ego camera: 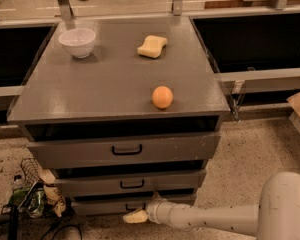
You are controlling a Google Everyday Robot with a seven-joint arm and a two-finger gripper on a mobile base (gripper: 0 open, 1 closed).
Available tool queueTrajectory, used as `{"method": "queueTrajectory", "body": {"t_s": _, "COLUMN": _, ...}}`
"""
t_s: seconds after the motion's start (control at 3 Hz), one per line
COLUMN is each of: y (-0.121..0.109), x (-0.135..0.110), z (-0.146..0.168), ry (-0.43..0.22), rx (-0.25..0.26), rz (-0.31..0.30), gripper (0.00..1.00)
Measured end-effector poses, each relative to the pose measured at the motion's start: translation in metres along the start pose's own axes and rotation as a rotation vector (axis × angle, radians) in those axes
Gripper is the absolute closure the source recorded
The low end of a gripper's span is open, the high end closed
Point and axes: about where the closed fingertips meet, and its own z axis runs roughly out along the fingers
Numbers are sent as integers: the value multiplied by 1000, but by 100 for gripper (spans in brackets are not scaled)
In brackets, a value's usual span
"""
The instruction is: Open bottom drawer
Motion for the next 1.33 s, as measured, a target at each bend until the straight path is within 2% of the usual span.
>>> {"method": "queueTrajectory", "body": {"t_s": 0.33, "y": 0, "x": 0, "z": 0, "ry": 0, "rx": 0, "rz": 0, "gripper": 0}}
{"method": "queueTrajectory", "body": {"t_s": 0.67, "y": -1, "x": 3, "z": 4, "ry": 35, "rx": 39, "rz": -39, "gripper": 0}}
{"method": "queueTrajectory", "body": {"t_s": 1.0, "y": 0, "x": -3, "z": 18, "ry": 31, "rx": 72, "rz": -31, "gripper": 0}}
{"method": "queueTrajectory", "body": {"t_s": 1.33, "y": -1, "x": -4, "z": 16, "ry": 25, "rx": 71, "rz": -32, "gripper": 0}}
